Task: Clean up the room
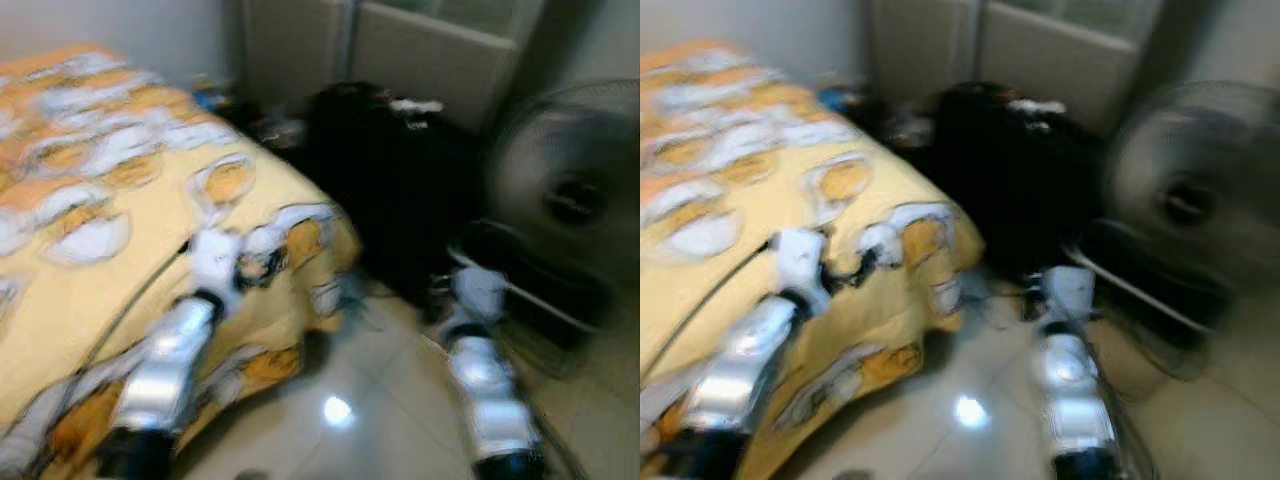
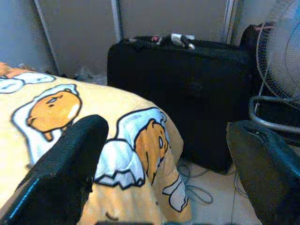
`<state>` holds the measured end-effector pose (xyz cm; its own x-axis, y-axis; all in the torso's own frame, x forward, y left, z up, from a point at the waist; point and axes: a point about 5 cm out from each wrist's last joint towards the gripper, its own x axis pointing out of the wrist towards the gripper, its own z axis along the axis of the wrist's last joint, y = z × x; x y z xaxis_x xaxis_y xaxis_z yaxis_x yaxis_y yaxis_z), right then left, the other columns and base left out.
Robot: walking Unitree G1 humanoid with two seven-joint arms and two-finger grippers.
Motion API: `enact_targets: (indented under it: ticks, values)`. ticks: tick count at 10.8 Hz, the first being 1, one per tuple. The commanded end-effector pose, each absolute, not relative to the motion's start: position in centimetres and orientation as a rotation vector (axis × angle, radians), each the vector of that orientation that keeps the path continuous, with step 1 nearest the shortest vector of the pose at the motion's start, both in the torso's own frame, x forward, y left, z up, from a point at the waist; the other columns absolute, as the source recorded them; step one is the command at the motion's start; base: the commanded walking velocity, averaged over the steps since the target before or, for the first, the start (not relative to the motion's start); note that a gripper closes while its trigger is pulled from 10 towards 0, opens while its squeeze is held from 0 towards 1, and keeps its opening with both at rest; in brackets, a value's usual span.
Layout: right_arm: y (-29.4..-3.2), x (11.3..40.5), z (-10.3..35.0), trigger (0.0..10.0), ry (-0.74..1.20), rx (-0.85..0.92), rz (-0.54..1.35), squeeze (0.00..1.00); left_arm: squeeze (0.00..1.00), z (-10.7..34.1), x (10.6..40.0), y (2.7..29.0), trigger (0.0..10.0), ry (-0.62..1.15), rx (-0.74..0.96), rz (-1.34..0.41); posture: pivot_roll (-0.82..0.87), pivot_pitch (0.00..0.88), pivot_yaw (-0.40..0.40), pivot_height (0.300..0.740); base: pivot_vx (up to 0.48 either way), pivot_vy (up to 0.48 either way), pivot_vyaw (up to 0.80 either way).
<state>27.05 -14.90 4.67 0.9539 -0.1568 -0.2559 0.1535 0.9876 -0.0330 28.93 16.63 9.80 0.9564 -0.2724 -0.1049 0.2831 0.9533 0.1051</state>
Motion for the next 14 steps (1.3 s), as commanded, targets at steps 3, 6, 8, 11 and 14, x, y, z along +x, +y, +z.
enact_targets:
  ticks: [3,6,8,11,14]
  values:
    - [-16.2,27.6,5.3,10.0,0.236,-0.038,-0.185,0.00,0.00,10.2,29.2,16.3,10.0,0.075,0.127,-0.284,0.12,0.000,-0.028,0.740,0.376,0.000,-0.26]
    - [-16.4,28.0,5.5,10.0,0.231,-0.058,-0.176,0.00,0.00,10.0,29.2,16.7,10.0,0.080,0.126,-0.259,0.12,0.000,-0.042,0.740,0.366,0.000,0.00]
    - [-16.6,28.2,5.4,10.0,0.241,-0.048,-0.177,0.00,0.00,9.8,29.1,17.0,10.0,0.088,0.125,-0.250,0.10,0.000,-0.033,0.740,0.360,0.000,0.00]
    - [-16.7,28.3,5.2,10.0,0.251,-0.036,-0.181,0.00,0.00,9.6,29.5,18.0,10.0,0.103,0.143,-0.240,0.09,0.000,-0.014,0.740,0.358,0.000,-0.78]
    - [-17.2,28.1,4.8,10.0,0.274,-0.034,-0.188,0.00,0.00,9.2,30.1,18.4,10.0,0.111,0.148,-0.225,0.06,0.000,-0.023,0.740,0.350,0.000,-0.78]
